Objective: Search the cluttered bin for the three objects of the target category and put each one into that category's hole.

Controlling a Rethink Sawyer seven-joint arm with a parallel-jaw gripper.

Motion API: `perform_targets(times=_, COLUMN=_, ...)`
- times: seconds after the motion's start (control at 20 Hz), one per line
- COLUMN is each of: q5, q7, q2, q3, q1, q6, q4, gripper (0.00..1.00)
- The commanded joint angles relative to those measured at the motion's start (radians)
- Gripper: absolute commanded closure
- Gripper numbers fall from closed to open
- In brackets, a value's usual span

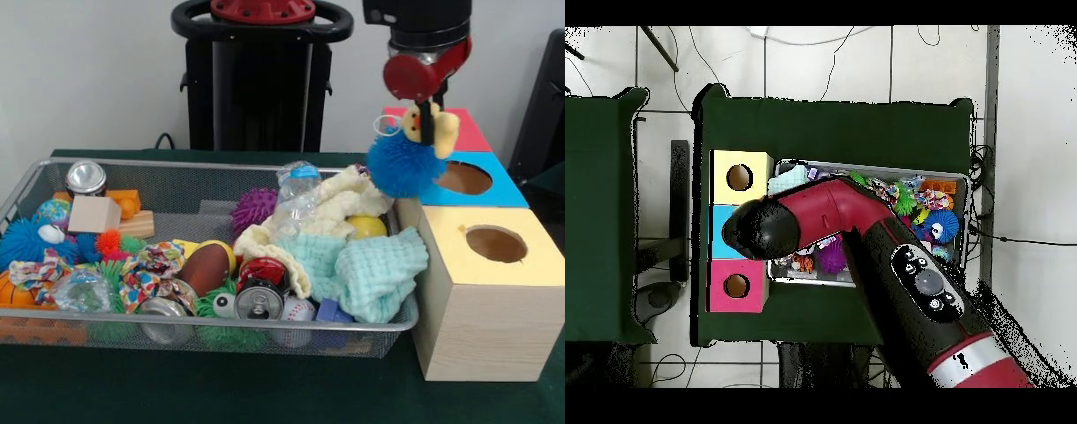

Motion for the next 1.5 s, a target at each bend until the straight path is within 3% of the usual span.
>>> perform_targets(times=0.05, q5=-0.083, q7=-0.508, q2=0.041, q3=0.19, q1=-0.013, q6=0.2, q4=-0.172, gripper=1.0)
perform_targets(times=0.45, q5=-0.117, q7=-0.558, q2=0.059, q3=0.214, q1=-0.023, q6=0.206, q4=-0.19, gripper=1.0)
perform_targets(times=0.8, q5=-0.087, q7=-0.566, q2=0.084, q3=0.253, q1=-0.064, q6=0.166, q4=-0.175, gripper=1.0)
perform_targets(times=0.9, q5=-0.109, q7=-0.605, q2=0.071, q3=0.228, q1=-0.057, q6=0.252, q4=-0.197, gripper=1.0)
perform_targets(times=1.1, q5=-0.115, q7=-0.578, q2=0.022, q3=0.204, q1=-0.063, q6=0.301, q4=-0.227, gripper=1.0)
perform_targets(times=1.4, q5=-0.154, q7=-0.669, q2=-0.004, q3=0.215, q1=-0.11, q6=0.355, q4=-0.224, gripper=1.0)
perform_targets(times=1.5, q5=-0.207, q7=-0.689, q2=-0.03, q3=0.191, q1=-0.113, q6=0.388, q4=-0.241, gripper=1.0)
